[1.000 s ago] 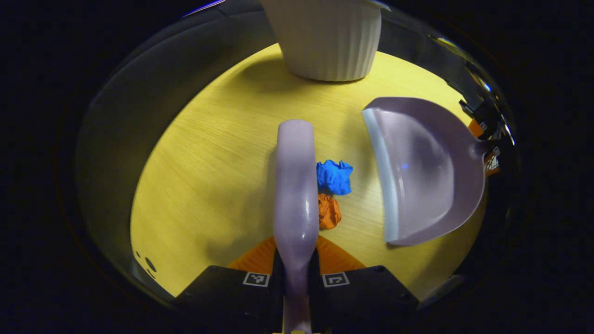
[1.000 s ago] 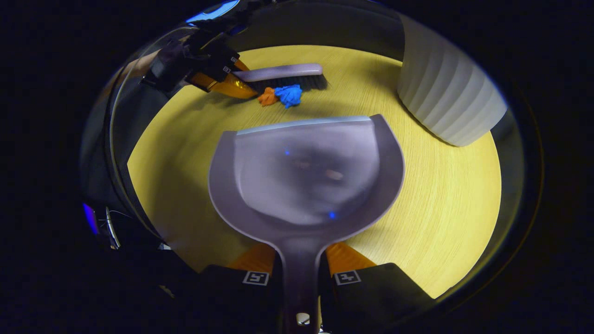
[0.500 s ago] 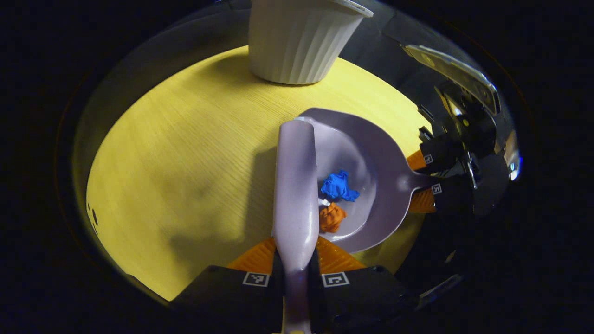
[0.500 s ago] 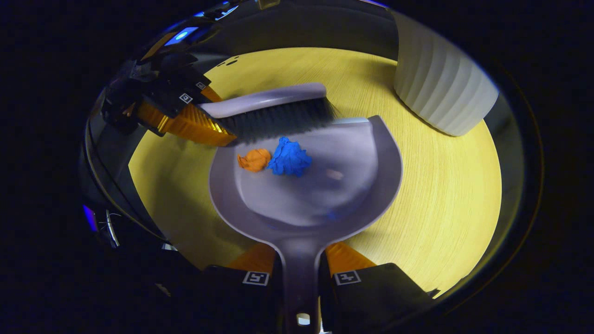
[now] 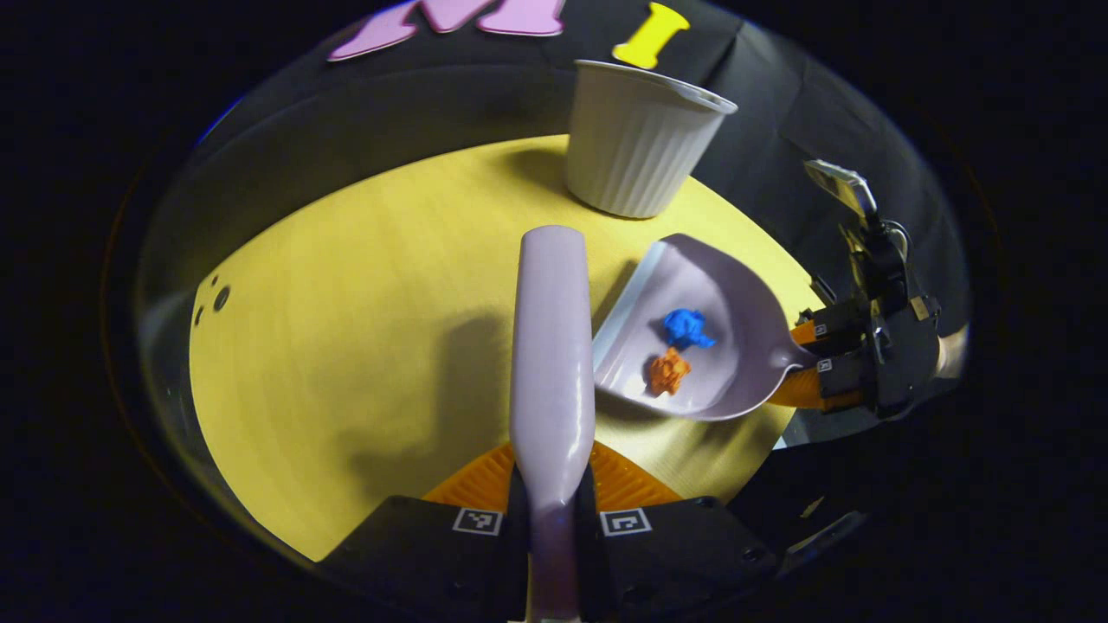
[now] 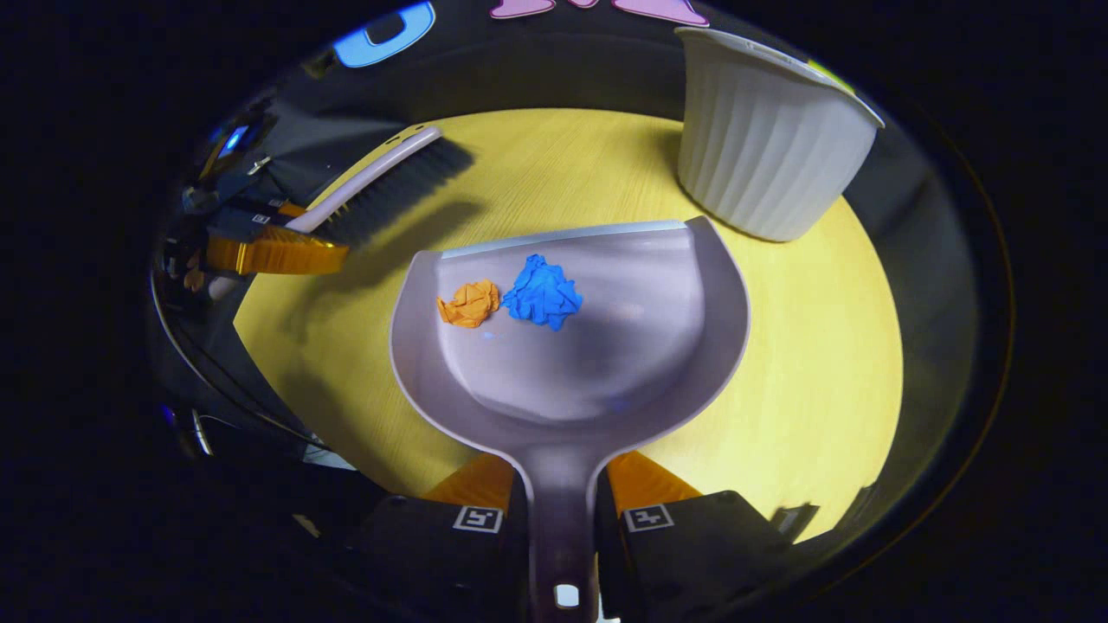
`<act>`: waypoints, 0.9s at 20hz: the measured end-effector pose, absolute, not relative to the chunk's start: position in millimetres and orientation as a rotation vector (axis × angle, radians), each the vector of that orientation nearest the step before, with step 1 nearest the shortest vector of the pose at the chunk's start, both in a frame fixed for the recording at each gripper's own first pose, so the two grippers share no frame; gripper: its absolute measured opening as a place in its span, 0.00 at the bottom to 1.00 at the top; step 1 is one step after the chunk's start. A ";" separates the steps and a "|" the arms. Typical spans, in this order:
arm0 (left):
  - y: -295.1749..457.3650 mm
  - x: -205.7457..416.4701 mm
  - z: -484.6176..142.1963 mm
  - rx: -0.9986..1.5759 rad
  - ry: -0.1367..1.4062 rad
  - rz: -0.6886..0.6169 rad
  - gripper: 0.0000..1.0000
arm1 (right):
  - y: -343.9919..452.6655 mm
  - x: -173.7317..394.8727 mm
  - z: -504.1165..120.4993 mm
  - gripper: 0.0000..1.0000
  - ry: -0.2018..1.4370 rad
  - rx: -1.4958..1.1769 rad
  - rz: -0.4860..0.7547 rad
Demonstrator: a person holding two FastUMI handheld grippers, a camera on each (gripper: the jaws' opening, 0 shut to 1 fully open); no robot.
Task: Pick up the small broom and dustpan from the desktop, sweep the trash into the dustpan with the broom, and then empty the trash into the garbage bin.
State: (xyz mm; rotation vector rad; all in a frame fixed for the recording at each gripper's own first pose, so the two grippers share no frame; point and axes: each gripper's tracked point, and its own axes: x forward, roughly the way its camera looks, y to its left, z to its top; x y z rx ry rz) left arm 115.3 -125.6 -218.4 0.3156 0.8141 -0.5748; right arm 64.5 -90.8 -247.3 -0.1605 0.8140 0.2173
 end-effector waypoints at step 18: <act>-82.8 115.5 -235.9 0.146 0.781 -0.460 0.30 | -162.2 25.3 -29.2 0.36 0.614 -0.095 0.055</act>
